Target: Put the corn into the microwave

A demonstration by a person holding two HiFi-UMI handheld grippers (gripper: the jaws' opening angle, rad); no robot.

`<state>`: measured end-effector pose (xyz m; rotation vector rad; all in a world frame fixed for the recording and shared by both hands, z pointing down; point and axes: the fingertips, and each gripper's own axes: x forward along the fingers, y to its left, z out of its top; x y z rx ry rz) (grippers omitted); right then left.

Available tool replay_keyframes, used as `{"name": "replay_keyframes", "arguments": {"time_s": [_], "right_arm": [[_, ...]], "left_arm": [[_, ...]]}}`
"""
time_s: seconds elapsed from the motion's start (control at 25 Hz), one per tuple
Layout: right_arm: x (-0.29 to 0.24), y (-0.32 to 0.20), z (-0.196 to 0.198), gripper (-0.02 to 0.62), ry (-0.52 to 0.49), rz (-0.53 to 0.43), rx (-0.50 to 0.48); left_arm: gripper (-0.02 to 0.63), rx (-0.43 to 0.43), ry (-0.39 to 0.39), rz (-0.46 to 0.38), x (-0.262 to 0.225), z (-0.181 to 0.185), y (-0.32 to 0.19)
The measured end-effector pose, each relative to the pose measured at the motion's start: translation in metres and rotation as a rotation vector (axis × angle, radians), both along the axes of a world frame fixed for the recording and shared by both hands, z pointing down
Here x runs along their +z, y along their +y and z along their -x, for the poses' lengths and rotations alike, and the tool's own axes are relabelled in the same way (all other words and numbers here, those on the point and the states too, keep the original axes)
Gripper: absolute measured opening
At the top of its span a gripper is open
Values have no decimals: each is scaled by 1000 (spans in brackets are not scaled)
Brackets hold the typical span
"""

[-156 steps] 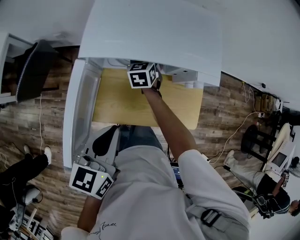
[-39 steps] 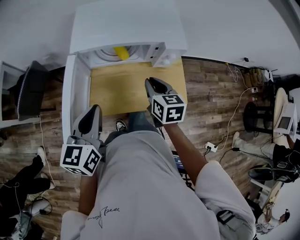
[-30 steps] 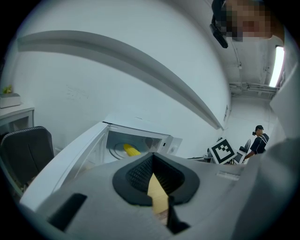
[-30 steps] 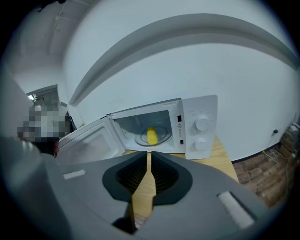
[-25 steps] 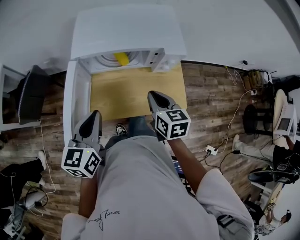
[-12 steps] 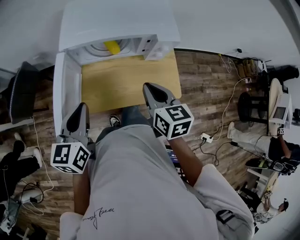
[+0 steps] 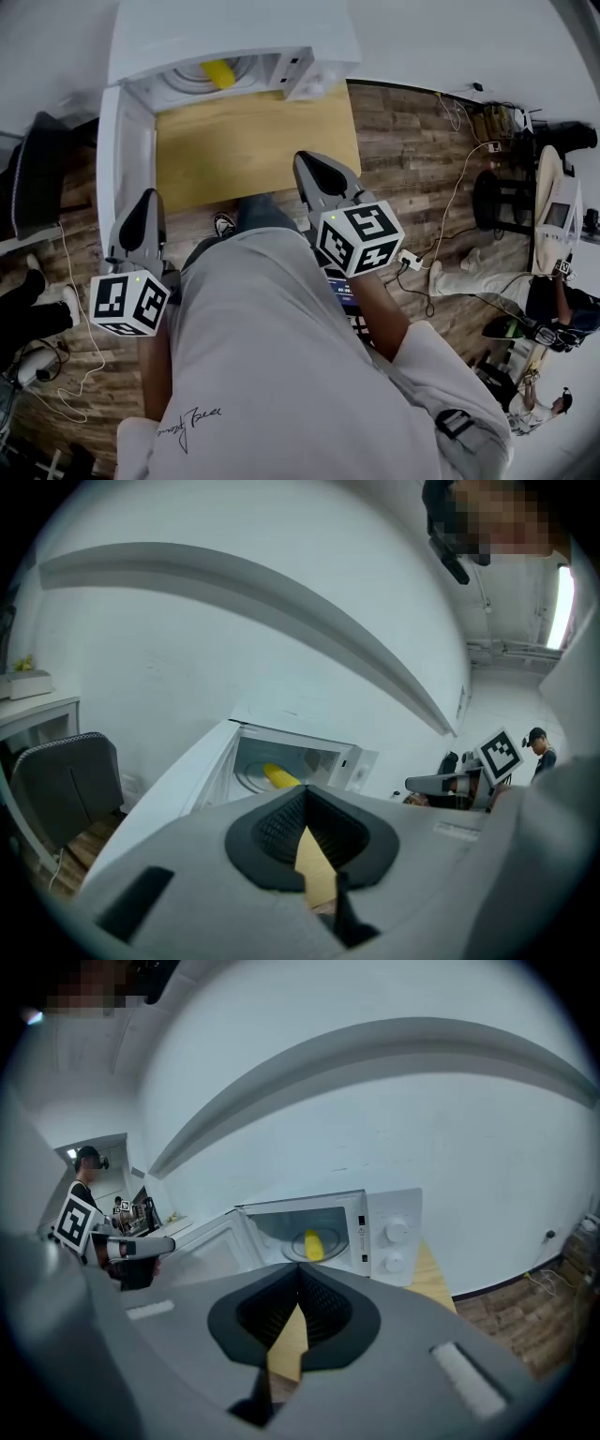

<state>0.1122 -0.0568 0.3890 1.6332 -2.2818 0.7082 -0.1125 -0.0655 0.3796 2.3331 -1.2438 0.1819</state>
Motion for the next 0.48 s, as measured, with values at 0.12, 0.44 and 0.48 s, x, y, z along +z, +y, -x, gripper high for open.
{"name": "replay_keyframes", "arguments": {"time_s": [0.12, 0.44, 0.48], "right_arm": [[-4, 3, -5, 11, -28, 1, 10], [-23, 2, -8, 11, -2, -34, -15], [-24, 2, -7, 11, -12, -31, -18]], "left_arm": [[-13, -2, -2, 0, 1, 0, -1], [-13, -4, -16, 0, 3, 2, -5], [-12, -2, -16, 0, 3, 1, -5]]}}
